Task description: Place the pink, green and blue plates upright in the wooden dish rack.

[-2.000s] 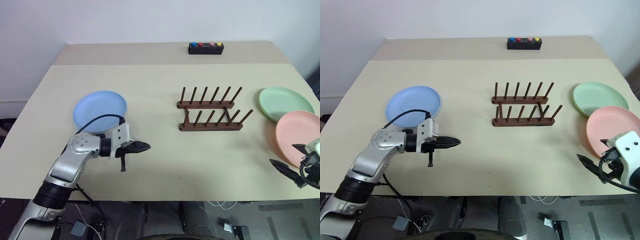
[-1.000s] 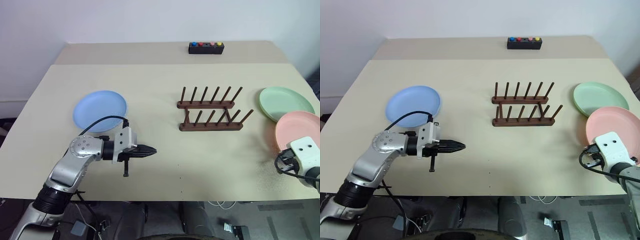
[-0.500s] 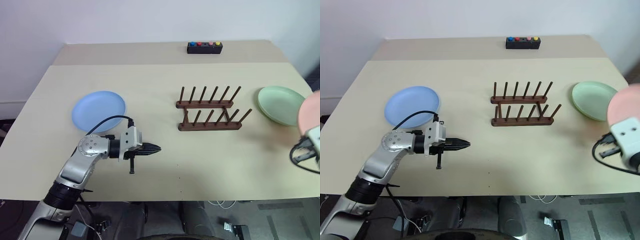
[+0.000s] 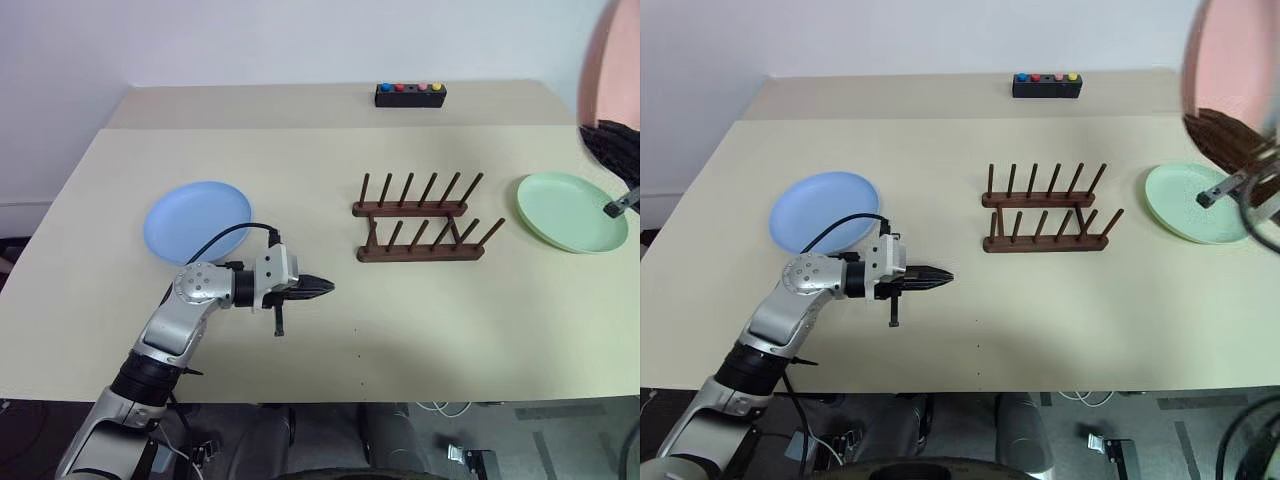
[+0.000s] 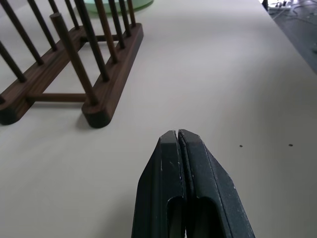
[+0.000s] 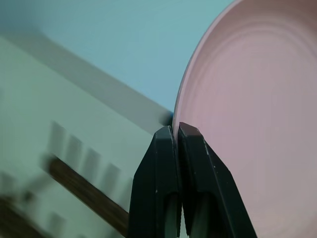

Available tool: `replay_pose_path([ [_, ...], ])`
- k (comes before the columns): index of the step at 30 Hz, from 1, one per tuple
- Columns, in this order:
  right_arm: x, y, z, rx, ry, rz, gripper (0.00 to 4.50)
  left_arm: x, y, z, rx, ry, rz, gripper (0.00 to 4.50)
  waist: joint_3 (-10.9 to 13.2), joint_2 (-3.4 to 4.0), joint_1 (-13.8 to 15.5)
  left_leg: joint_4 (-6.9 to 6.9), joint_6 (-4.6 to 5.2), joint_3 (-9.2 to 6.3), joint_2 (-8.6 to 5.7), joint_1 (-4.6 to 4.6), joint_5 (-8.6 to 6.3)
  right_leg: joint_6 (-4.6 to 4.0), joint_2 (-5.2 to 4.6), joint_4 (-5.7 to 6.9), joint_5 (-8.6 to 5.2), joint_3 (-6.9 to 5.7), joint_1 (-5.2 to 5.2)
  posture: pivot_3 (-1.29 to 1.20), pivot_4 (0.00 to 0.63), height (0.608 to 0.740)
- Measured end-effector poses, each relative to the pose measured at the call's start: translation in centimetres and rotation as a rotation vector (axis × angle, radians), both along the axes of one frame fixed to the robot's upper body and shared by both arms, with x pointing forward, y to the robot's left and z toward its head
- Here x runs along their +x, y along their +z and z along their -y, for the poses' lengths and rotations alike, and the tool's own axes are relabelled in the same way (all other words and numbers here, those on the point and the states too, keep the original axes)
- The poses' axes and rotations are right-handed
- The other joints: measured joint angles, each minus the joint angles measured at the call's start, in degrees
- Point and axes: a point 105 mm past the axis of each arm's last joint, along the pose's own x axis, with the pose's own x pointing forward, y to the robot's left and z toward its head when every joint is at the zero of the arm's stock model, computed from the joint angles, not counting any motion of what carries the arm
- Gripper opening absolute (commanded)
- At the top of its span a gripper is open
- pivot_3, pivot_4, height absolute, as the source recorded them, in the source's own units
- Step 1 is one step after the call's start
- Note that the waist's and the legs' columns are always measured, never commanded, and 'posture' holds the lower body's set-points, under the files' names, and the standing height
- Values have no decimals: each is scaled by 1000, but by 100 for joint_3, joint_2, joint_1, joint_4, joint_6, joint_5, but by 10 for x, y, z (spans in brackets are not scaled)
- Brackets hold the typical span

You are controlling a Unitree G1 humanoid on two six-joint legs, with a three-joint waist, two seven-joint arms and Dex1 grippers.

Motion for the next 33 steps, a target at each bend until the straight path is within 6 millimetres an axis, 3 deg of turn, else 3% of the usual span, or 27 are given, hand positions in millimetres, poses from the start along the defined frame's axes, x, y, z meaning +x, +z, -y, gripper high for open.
replay_pose_path([
  [9,-2,-13,-29,217,343,-165,55,4,4,-16,-7,108,43,0,0,3,7,1,1,1,0,-2,0,0,0,2,0,0,-5,0,150,740],
  [21,13,-20,-22,373,518,-255,55,-2,5,-27,13,184,54,0,0,4,3,-1,1,3,0,-5,0,1,1,2,0,1,-10,0,150,740],
  [33,20,-30,-11,417,527,-302,55,-2,5,-29,20,200,49,0,0,5,5,1,1,3,0,-12,0,1,1,3,1,0,-17,0,150,740],
])
